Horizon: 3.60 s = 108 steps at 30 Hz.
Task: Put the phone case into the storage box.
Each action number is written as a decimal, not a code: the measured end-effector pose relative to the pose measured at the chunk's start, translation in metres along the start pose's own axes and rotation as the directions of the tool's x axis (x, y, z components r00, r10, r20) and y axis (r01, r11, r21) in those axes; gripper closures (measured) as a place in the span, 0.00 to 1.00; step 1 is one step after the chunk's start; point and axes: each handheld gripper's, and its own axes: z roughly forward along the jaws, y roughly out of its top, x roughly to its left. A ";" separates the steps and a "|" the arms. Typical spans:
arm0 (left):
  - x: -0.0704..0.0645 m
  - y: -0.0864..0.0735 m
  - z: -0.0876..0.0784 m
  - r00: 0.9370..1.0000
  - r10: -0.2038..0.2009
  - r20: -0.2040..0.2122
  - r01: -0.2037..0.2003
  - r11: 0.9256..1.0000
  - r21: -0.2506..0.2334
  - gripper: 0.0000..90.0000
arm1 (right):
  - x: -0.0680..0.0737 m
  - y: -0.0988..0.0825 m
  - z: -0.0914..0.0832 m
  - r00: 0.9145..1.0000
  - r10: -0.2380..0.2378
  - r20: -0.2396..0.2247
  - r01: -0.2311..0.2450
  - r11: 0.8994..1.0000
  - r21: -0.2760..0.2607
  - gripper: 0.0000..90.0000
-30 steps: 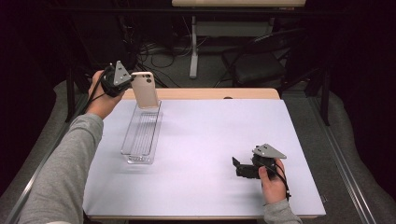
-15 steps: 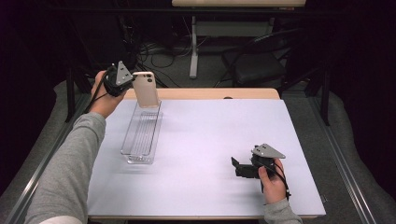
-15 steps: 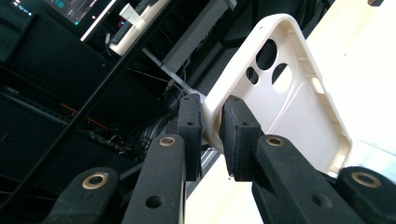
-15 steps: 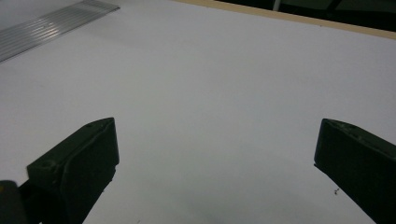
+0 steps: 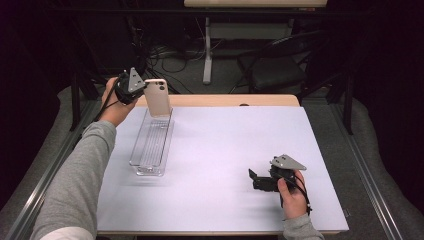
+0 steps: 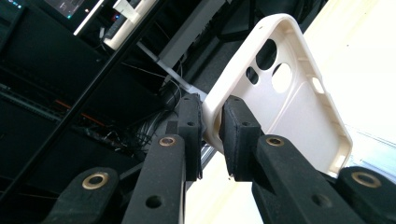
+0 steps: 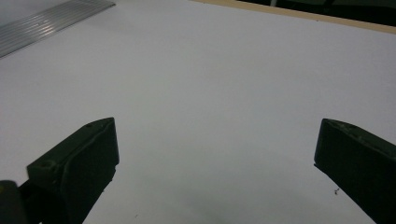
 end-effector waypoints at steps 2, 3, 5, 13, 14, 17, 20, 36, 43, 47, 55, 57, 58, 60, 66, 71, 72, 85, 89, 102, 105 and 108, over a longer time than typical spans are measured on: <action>-0.001 0.000 0.002 1.000 0.004 0.001 -0.004 1.000 0.002 0.87 | 0.000 0.000 0.000 1.000 0.003 0.003 -0.003 1.000 0.005 0.00; -0.002 -0.001 0.003 1.000 0.004 0.001 -0.004 1.000 0.001 0.87 | 0.000 0.000 0.000 1.000 0.004 0.005 -0.004 1.000 0.006 0.00; -0.003 -0.002 0.005 1.000 0.005 0.003 -0.005 1.000 0.003 0.87 | 0.000 -0.001 0.000 1.000 0.001 0.009 -0.001 1.000 0.006 0.00; -0.005 -0.010 0.011 1.000 0.003 0.010 -0.003 1.000 0.004 0.87 | -0.001 -0.003 -0.001 1.000 0.005 0.013 -0.005 1.000 0.017 0.00; -0.005 -0.011 0.011 1.000 -0.001 0.009 0.001 1.000 0.005 0.87 | -0.001 -0.004 -0.001 1.000 0.006 0.014 -0.006 1.000 0.017 0.00; -0.007 -0.014 0.013 1.000 -0.005 0.012 0.005 1.000 0.006 0.87 | -0.001 -0.004 -0.001 1.000 0.008 0.015 -0.008 1.000 0.018 0.00; -0.010 -0.016 0.015 1.000 -0.006 0.015 0.006 1.000 0.010 0.87 | -0.001 -0.005 0.000 1.000 0.004 0.016 -0.005 1.000 0.020 0.00; -0.013 -0.018 0.019 1.000 0.013 0.012 -0.013 1.000 0.020 0.87 | -0.001 -0.005 0.000 1.000 0.004 0.020 -0.005 1.000 0.027 0.00; -0.017 -0.018 0.022 0.999 0.033 0.011 -0.033 0.999 0.026 0.87 | 0.000 -0.005 0.000 1.000 -0.001 0.018 0.001 1.000 0.030 0.00; -0.017 -0.018 0.023 0.999 0.042 0.007 -0.042 0.999 0.026 0.87 | 0.000 -0.006 0.001 1.000 -0.004 0.019 0.004 1.000 0.029 0.00; -0.018 -0.018 0.023 0.997 0.071 -0.005 -0.071 0.997 0.039 0.87 | 0.000 -0.006 0.001 1.000 -0.012 0.016 0.011 0.999 0.033 0.00; -0.018 -0.018 0.024 0.997 0.077 -0.012 -0.076 0.996 0.041 0.87 | 0.001 -0.006 0.001 1.000 -0.014 0.016 0.014 0.999 0.030 0.00; -0.018 -0.018 0.024 0.997 0.080 -0.012 -0.079 0.996 0.041 0.87 | 0.001 -0.006 0.001 1.000 -0.016 0.016 0.016 0.999 0.031 0.00; -0.018 -0.018 0.024 0.997 0.081 -0.013 -0.081 0.996 0.045 0.87 | 0.001 -0.006 0.001 1.000 -0.021 0.013 0.021 0.999 0.028 0.00; -0.016 -0.021 0.025 0.997 0.071 -0.016 -0.070 0.996 0.061 0.86 | 0.001 -0.006 0.001 1.000 -0.024 0.012 0.024 0.999 0.026 0.00; -0.016 -0.021 0.025 0.998 0.062 -0.018 -0.061 0.996 0.065 0.85 | 0.001 -0.006 0.001 1.000 -0.020 0.014 0.020 0.999 0.031 0.00; -0.016 -0.021 0.025 0.998 0.062 -0.018 -0.061 0.996 0.066 0.85 | 0.001 -0.006 0.002 1.000 -0.020 0.015 0.020 0.999 0.030 0.00; -0.016 -0.020 0.026 0.999 0.029 -0.037 -0.026 0.997 0.068 0.68 | 0.002 -0.006 0.002 1.000 -0.020 0.013 0.020 0.999 0.028 0.00; -0.016 -0.020 0.026 0.999 0.019 -0.040 -0.016 0.998 0.069 0.60 | 0.002 -0.006 0.001 1.000 -0.022 0.012 0.022 0.999 0.028 0.00; -0.013 -0.020 0.023 0.999 -0.031 -0.036 0.035 0.994 0.100 0.49 | 0.003 -0.006 0.002 1.000 -0.024 0.009 0.023 0.999 0.031 0.00; -0.012 -0.020 0.021 0.998 -0.041 -0.037 0.044 0.993 0.105 0.46 | 0.003 -0.006 0.002 1.000 -0.029 0.008 0.029 0.999 0.035 0.00; -0.011 -0.020 0.019 0.998 -0.048 -0.036 0.052 0.993 0.106 0.45 | 0.003 -0.006 0.003 1.000 -0.028 0.008 0.028 0.999 0.032 0.00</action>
